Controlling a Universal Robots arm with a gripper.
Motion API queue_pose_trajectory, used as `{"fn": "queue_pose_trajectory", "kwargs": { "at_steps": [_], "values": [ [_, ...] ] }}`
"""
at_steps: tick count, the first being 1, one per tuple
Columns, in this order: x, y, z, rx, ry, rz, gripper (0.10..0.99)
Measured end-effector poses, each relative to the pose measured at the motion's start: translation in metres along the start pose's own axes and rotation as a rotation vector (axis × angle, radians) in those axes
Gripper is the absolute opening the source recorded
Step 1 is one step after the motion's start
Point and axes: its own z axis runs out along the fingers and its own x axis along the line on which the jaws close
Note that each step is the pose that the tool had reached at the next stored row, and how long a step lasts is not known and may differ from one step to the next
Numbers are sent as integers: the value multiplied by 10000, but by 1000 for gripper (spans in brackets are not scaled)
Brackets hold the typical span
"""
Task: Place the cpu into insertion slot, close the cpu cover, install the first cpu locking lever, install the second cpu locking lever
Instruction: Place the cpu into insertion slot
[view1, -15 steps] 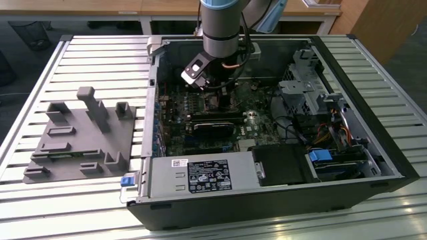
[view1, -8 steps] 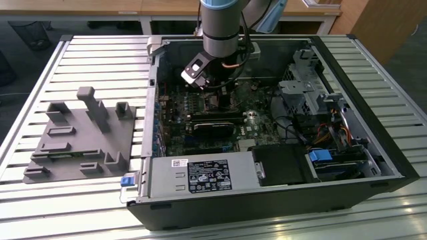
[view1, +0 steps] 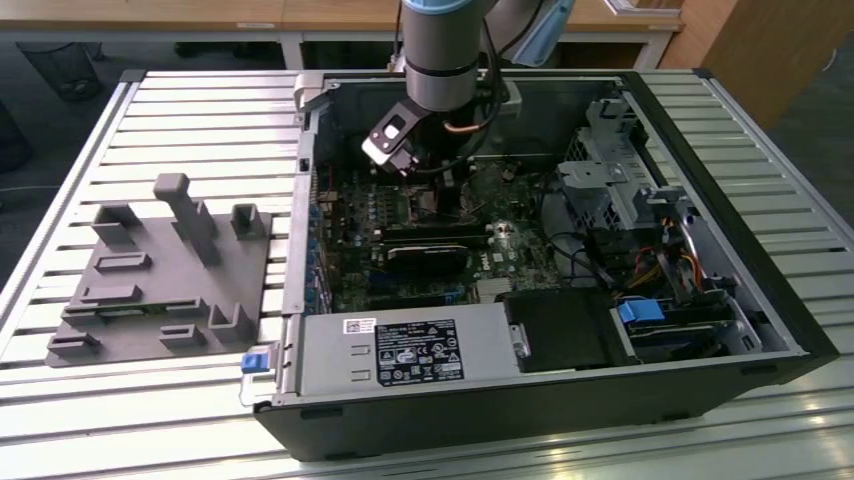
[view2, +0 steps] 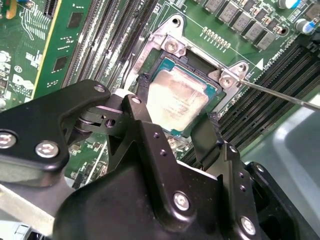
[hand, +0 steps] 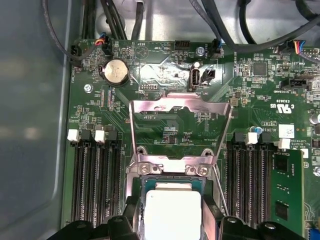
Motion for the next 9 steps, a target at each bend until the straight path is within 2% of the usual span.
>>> {"fn": "queue_pose_trajectory", "kwargs": {
  "at_steps": [9],
  "values": [
    [-1, 8, -108, 3, 0, 0, 612]
  ]
}}
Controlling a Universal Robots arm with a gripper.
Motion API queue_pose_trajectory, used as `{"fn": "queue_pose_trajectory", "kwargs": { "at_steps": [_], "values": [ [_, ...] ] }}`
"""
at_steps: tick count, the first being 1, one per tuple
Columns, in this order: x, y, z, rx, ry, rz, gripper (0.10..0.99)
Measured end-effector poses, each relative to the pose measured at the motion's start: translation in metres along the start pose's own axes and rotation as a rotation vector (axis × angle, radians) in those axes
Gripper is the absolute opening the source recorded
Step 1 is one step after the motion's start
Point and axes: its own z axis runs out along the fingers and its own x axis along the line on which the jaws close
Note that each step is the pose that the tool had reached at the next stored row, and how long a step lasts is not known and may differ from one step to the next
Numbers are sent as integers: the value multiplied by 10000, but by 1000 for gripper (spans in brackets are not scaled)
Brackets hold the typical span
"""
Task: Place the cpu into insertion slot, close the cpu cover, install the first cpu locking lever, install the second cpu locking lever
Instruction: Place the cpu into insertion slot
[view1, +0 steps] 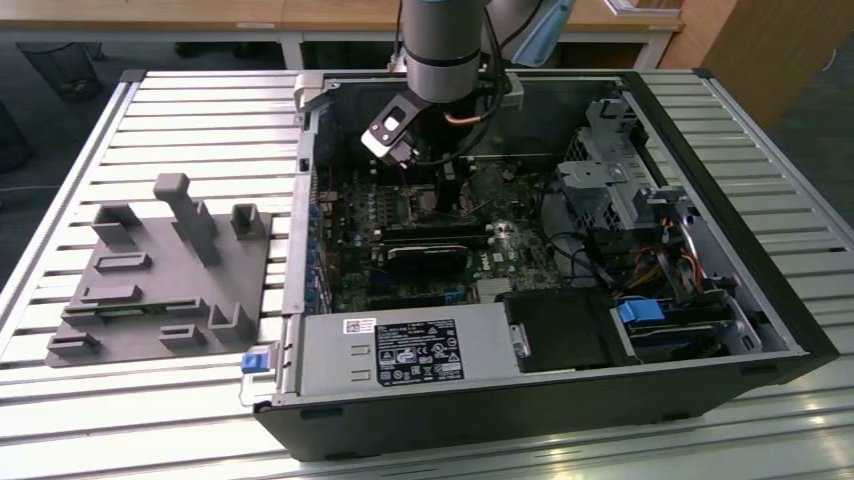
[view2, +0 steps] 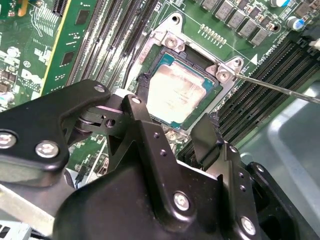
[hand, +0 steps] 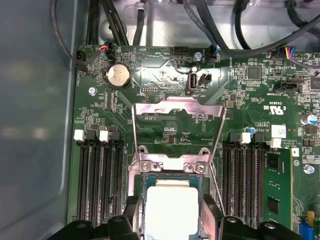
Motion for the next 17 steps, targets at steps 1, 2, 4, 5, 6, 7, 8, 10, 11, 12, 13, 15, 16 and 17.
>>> {"fn": "queue_pose_trajectory", "kwargs": {
  "at_steps": [1, 2, 4, 5, 6, 7, 8, 10, 11, 12, 13, 15, 16, 17],
  "values": [
    [-1, 0, -5, 0, 0, 0, 600],
    [-2, 1, -11, 0, 0, 0, 533],
    [-5, 2, -20, -1, 1, 0, 475],
    [-7, 2, -23, -1, 1, 0, 416],
    [-8, 2, -27, -1, 1, 0, 416],
    [-10, 2, -30, 0, 0, 0, 357],
    [-11, 3, -33, 0, 1, 0, 302],
    [-13, 3, -37, 1, 2, 0, 243],
    [-13, 4, -37, 3, 3, 0, 184],
    [-13, 5, -38, 8, 3, -1, 184],
    [-14, 5, -39, 11, 1, 0, 125],
    [-16, 5, -41, 14, 0, 0, 106],
    [-16, 5, -44, 16, -3, -1, 106],
    [-16, 5, -49, 17, -3, 0, 106]
  ]
}}
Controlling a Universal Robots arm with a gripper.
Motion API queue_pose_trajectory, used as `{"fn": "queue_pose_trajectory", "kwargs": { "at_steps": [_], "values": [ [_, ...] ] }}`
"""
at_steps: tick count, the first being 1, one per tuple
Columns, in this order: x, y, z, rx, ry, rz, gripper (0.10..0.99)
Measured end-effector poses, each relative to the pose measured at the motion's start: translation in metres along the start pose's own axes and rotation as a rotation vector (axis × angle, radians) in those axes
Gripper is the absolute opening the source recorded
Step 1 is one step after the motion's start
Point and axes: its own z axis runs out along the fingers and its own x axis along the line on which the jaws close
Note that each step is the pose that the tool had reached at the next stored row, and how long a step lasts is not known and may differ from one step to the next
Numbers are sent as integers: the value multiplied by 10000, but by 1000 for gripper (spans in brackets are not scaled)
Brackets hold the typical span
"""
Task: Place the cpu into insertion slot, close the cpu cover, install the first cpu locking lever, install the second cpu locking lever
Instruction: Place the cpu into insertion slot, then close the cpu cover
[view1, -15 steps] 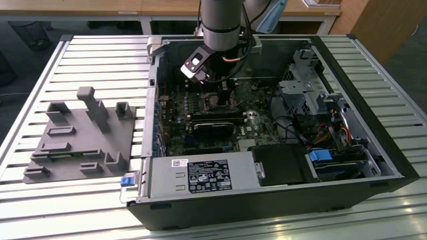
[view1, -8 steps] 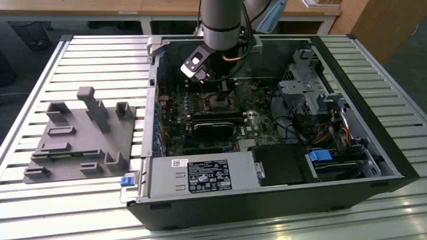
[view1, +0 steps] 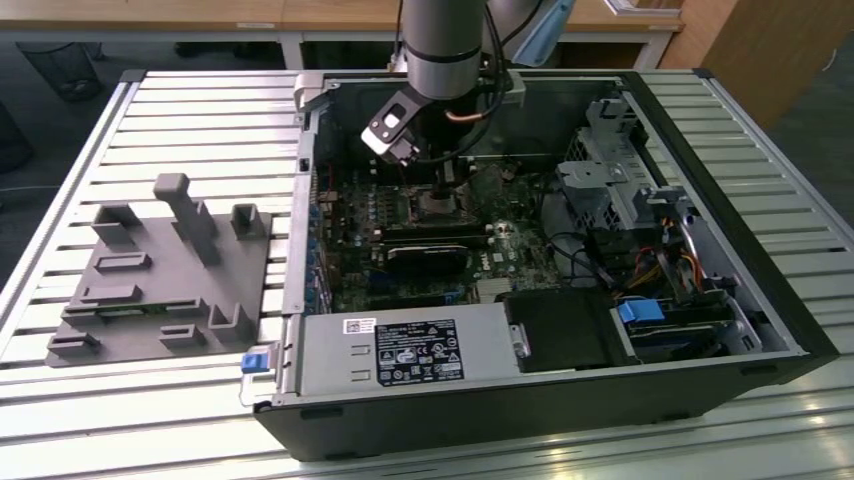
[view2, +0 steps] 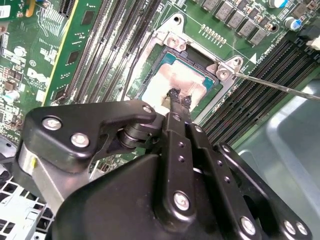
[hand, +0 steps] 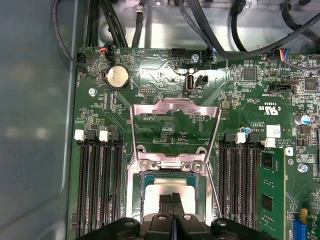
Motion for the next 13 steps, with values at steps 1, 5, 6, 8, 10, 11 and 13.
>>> {"fn": "queue_pose_trajectory", "kwargs": {
  "at_steps": [1, 5, 6, 8, 10, 11, 13],
  "values": [
    [0, 1, -4, 1, 2, 0, 106],
    [1, 3, -24, 5, 3, 0, 106],
    [1, 3, -27, 5, 4, 0, 106],
    [1, 3, -31, 5, 4, 0, 106],
    [1, 3, -35, 6, 4, 0, 106],
    [1, 3, -36, 5, 4, 0, 106],
    [1, 4, -40, 7, 2, 0, 106]
  ]
}}
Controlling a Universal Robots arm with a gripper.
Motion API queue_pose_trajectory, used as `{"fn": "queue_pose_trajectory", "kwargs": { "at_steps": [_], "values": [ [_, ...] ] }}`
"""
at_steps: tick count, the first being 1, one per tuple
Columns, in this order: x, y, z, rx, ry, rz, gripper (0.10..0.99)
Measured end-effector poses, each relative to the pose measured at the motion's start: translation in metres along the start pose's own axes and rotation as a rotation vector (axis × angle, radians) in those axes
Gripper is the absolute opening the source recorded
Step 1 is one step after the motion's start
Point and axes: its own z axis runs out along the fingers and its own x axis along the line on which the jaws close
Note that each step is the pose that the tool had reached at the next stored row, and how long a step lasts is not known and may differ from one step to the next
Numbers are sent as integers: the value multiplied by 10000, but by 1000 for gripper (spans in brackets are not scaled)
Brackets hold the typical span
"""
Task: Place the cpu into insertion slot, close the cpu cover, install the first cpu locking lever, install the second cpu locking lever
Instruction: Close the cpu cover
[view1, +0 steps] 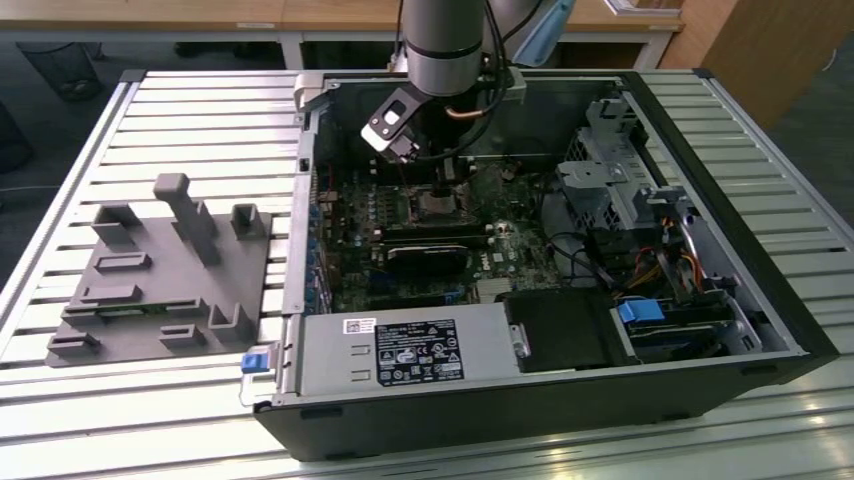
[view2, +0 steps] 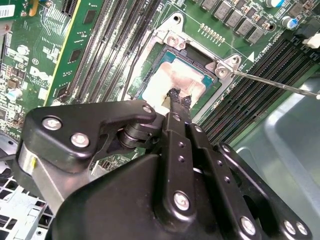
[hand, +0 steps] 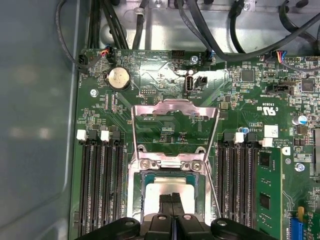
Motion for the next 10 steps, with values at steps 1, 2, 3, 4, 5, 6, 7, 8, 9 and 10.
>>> {"fn": "queue_pose_trajectory", "kwargs": {
  "at_steps": [1, 2, 3, 4, 5, 6, 7, 8, 9, 10],
  "values": [
    [0, 0, -4, 1, -2, 0, 106],
    [0, 0, -8, 0, 0, 0, 106],
    [0, 1, -13, 0, 1, 0, 106],
    [0, 2, -22, 0, 1, 0, 106],
    [1, 3, -42, 0, 2, 0, 106],
    [1, 4, -53, 1, 1, 0, 106],
    [1, 5, -62, 1, 1, 0, 106],
    [1, 5, -74, 2, 1, 0, 106],
    [1, 6, -83, 2, 1, 0, 106],
    [1, 7, -93, 2, 1, 0, 106]
  ]
}}
